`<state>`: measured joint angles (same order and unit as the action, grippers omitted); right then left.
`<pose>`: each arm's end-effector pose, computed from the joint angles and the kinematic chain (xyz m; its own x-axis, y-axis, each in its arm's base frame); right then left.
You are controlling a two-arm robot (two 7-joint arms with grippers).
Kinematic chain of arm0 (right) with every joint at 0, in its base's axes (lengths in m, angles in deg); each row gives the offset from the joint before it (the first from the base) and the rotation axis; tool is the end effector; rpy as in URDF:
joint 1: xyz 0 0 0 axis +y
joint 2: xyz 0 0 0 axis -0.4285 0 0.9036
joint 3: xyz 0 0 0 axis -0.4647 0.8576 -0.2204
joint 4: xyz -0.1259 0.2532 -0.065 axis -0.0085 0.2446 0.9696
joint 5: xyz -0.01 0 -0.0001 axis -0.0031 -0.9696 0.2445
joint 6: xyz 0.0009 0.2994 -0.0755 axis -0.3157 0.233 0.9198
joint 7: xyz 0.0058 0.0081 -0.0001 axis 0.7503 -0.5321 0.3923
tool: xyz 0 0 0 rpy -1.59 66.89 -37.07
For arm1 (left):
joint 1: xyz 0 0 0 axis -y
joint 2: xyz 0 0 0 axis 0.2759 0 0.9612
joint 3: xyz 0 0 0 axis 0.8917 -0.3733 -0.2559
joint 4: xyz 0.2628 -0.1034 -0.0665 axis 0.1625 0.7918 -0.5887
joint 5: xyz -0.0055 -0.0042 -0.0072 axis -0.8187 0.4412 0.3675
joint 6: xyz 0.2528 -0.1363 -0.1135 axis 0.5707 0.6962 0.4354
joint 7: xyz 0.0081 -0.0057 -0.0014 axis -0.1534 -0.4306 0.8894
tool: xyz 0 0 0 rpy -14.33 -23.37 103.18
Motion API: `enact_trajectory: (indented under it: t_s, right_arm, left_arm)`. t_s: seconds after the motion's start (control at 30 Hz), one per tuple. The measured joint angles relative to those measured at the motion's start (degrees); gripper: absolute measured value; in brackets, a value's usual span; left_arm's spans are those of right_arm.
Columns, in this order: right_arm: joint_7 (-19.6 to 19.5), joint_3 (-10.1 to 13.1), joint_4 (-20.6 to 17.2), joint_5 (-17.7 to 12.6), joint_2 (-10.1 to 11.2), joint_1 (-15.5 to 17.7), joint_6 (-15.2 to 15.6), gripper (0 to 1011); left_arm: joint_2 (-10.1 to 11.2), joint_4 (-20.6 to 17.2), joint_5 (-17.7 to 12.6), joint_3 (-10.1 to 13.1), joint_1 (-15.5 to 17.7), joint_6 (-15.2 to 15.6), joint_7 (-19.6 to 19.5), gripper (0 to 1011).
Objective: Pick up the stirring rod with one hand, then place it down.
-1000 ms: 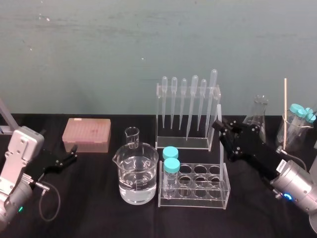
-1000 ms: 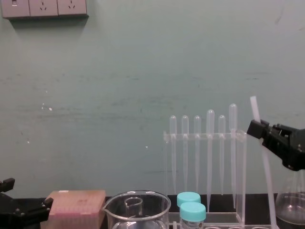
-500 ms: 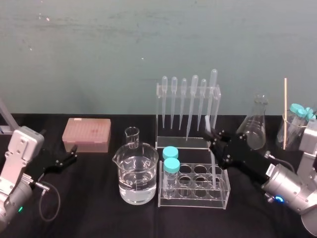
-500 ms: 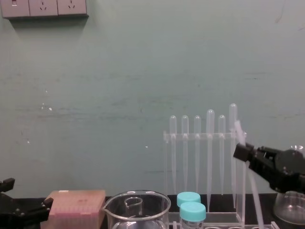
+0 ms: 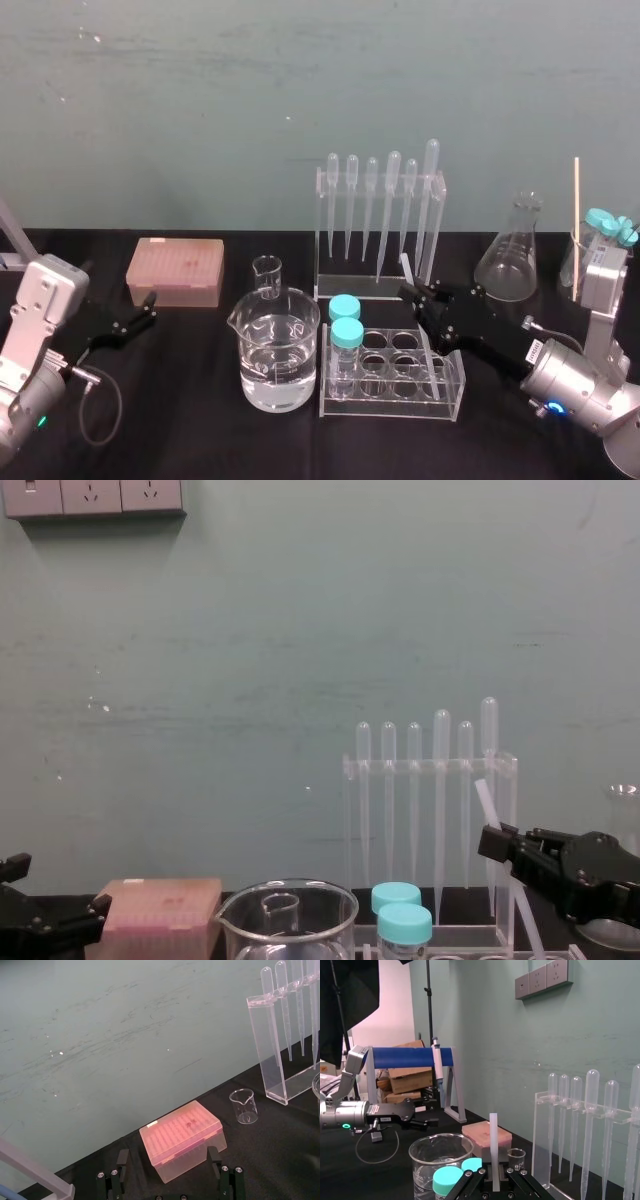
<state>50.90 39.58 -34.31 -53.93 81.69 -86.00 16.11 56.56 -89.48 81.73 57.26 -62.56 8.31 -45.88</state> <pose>0.4138 -0.0733 -0.3226 0.8261 -0.5623 0.0361 0.5469 0.8156 0.1890 0.3581 0.0826 -0.3023 0.2922 0.8802 0.3739 -0.9553 0.2872 0.0703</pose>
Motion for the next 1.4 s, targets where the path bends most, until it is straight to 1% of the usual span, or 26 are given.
enact_trajectory:
  t_s: [0.4,0.5,0.53,0.6,0.7,0.77,0.93,1.07,1.17,1.23,1.27,1.33,1.4]
  right_arm:
    - [0.0,0.1,-0.1,0.0,0.0,0.0,-0.1,67]
    - [0.0,0.1,-0.1,0.0,0.0,0.0,-0.2,94]
    - [0.0,0.1,-0.1,0.0,0.0,0.0,-0.2,147]
    - [0.0,0.1,-0.1,-0.1,0.0,0.0,-0.2,174]
    - [0.0,0.1,-0.1,-0.1,0.0,0.1,-0.3,300]
    - [0.0,0.1,-0.1,-0.1,0.0,0.1,-0.3,339]
    - [0.0,0.1,-0.2,-0.1,0.0,0.1,-0.3,514]
    - [0.0,0.1,-0.1,-0.1,0.0,0.1,-0.3,622]
    - [0.0,0.1,-0.2,-0.1,0.0,0.1,-0.3,739]
    - [0.0,0.1,-0.2,-0.1,0.0,0.1,-0.3,771]
    - [0.0,0.1,-0.2,-0.1,0.0,0.1,-0.3,814]
    - [0.0,0.1,-0.2,-0.1,0.0,0.1,-0.3,869]
    - [-0.6,0.2,-0.5,0.5,-0.1,0.0,-1.5,934]
  left_arm:
    - [0.0,0.0,0.0,0.0,0.0,0.0,0.0,1000]
    - [0.0,0.0,0.0,0.0,0.0,0.0,0.0,1000]
    - [0.0,0.0,0.0,0.0,0.0,0.0,0.0,1000]
    - [0.0,0.0,0.0,0.0,0.0,0.0,0.0,1000]
    - [0.0,0.0,0.0,0.0,0.0,0.0,0.0,1000]
    - [0.0,0.0,0.0,0.0,0.0,0.0,0.0,1000]
    - [0.0,0.0,0.0,0.0,0.0,0.0,0.0,1000]
    - [0.0,0.0,0.0,0.0,0.0,0.0,0.0,1000]
    - [0.0,0.0,0.0,0.0,0.0,0.0,0.0,1000]
    - [0.0,0.0,0.0,0.0,0.0,0.0,0.0,1000]
    - [0.0,0.0,0.0,0.0,0.0,0.0,0.0,1000]
    - [0.0,0.0,0.0,0.0,0.0,0.0,0.0,1000]
    - [0.0,0.0,0.0,0.0,0.0,0.0,0.0,1000]
